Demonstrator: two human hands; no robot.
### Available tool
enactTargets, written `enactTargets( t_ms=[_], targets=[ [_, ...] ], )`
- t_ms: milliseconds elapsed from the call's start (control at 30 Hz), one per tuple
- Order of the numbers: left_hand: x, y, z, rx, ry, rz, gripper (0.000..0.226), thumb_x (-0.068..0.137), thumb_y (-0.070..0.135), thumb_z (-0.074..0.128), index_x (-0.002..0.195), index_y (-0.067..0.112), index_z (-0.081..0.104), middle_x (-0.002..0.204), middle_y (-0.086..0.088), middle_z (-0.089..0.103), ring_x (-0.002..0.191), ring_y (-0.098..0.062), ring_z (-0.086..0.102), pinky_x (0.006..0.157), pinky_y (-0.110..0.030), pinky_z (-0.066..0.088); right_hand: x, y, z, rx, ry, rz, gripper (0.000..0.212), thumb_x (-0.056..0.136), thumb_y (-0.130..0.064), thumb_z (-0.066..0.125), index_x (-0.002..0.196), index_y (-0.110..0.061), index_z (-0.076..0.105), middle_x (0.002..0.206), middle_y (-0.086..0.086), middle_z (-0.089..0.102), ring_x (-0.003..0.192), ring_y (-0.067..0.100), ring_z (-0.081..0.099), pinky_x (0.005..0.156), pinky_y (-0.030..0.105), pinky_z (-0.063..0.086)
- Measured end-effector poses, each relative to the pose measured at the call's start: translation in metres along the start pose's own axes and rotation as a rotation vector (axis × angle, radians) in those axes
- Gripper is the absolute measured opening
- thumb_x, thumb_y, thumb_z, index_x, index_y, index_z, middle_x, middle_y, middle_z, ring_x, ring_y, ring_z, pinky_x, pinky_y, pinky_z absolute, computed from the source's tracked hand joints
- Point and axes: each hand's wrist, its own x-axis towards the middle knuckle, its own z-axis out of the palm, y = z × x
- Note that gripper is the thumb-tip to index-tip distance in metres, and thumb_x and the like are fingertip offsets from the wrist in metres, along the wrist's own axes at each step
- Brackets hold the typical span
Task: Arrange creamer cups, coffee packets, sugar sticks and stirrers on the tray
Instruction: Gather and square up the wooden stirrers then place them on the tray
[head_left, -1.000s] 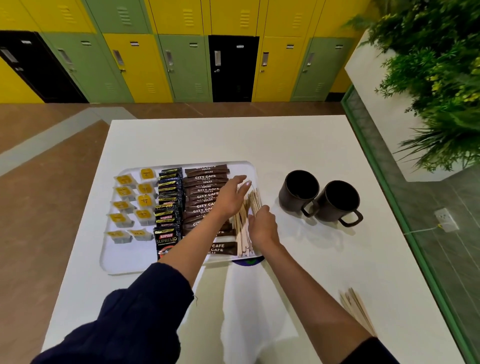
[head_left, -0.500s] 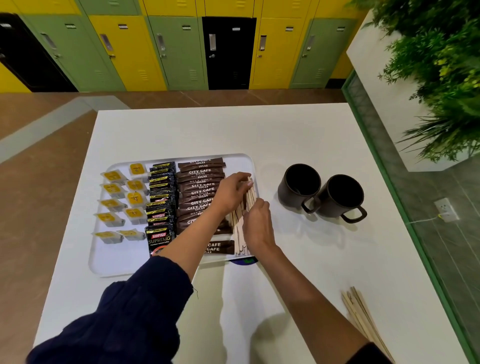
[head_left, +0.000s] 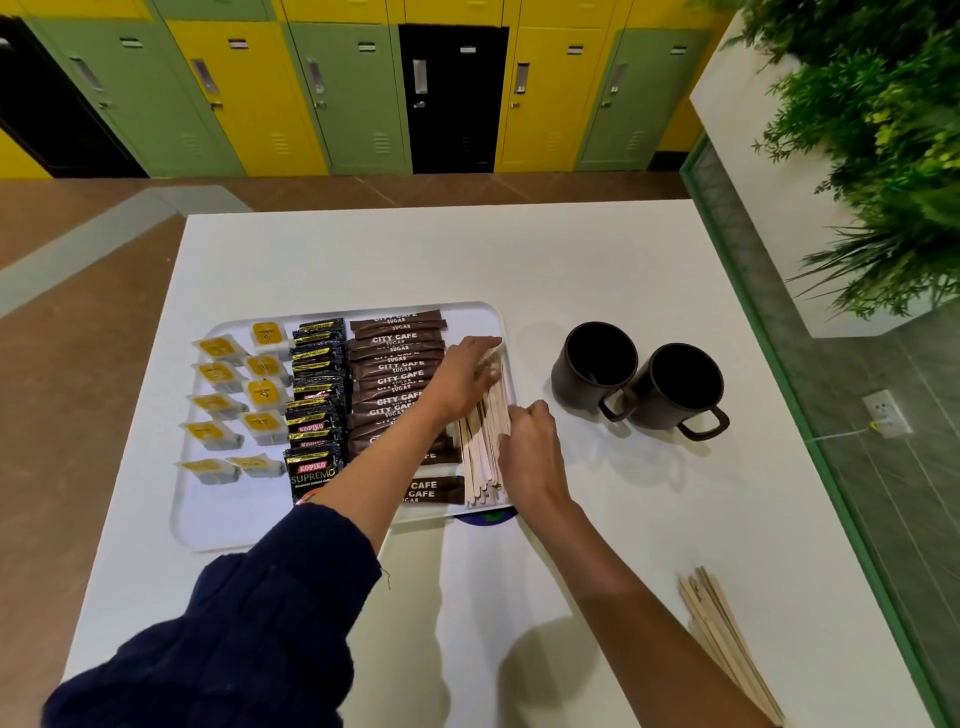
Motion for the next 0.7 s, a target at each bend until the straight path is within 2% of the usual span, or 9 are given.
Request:
enactTargets(
  t_ms=[167, 233, 333, 467, 633, 700],
  targets=[
    [-0.002, 0.001, 0.001, 0.035, -0.056, 0.042, 0.03, 0.094, 0.011, 0.053, 0.122, 0.007, 0.059, 0.12, -0.015, 0.06, 0.113, -0.028, 0.055, 0.1, -0.038, 0.043, -0.006, 0.007, 0.001, 0.018, -0.015, 0.012, 0.028, 0.093, -0.008, 0.052, 0.121, -0.002, 0.055, 0.117, 0.015, 0.048, 0.106, 0.028, 0.054, 0.093, 0.036, 0.051],
    [-0.003, -0.001, 0.003, 0.034, -0.047, 0.042, 0.027, 0.093, 0.011, 0.054, 0.118, 0.007, 0.061, 0.116, -0.014, 0.06, 0.11, -0.026, 0.056, 0.098, -0.035, 0.044, -0.008, 0.009, 0.0, 0.02, -0.012, 0.017, 0.029, 0.094, -0.01, 0.052, 0.122, -0.004, 0.054, 0.117, 0.015, 0.048, 0.105, 0.027, 0.057, 0.092, 0.035, 0.052],
    [-0.005, -0.001, 0.005, 0.04, -0.014, 0.045, 0.028, 0.093, 0.011, 0.053, 0.12, 0.007, 0.058, 0.118, -0.013, 0.057, 0.111, -0.024, 0.054, 0.092, -0.025, 0.04, -0.011, 0.011, 0.001, 0.036, -0.005, 0.015, 0.032, 0.094, -0.012, 0.052, 0.125, -0.005, 0.053, 0.117, 0.014, 0.048, 0.106, 0.028, 0.059, 0.09, 0.036, 0.054],
    [-0.006, -0.002, 0.008, 0.098, 0.009, 0.042, 0.034, 0.097, 0.011, 0.044, 0.13, 0.006, 0.049, 0.129, -0.015, 0.05, 0.119, -0.03, 0.042, 0.097, -0.032, 0.034, -0.012, 0.01, -0.003, 0.016, -0.01, -0.002, 0.034, 0.095, -0.012, 0.05, 0.128, -0.007, 0.05, 0.12, 0.013, 0.047, 0.107, 0.026, 0.058, 0.09, 0.034, 0.054],
    [-0.004, -0.002, 0.008, 0.084, -0.006, 0.012, 0.032, 0.099, 0.01, 0.039, 0.127, 0.002, 0.052, 0.123, -0.015, 0.054, 0.114, -0.027, 0.05, 0.087, -0.019, 0.031, -0.01, 0.013, -0.008, 0.002, -0.007, -0.024, 0.027, 0.095, -0.01, 0.048, 0.12, -0.006, 0.056, 0.116, 0.013, 0.047, 0.103, 0.025, 0.057, 0.087, 0.033, 0.054],
    [-0.004, -0.001, 0.007, 0.073, -0.003, 0.007, 0.031, 0.099, 0.011, 0.04, 0.125, 0.002, 0.053, 0.121, -0.015, 0.056, 0.112, -0.027, 0.052, 0.086, -0.019, 0.031, -0.009, 0.014, -0.011, -0.002, -0.014, -0.026, 0.026, 0.096, -0.011, 0.048, 0.119, -0.006, 0.058, 0.115, 0.013, 0.048, 0.101, 0.025, 0.059, 0.085, 0.031, 0.054]
  ],
)
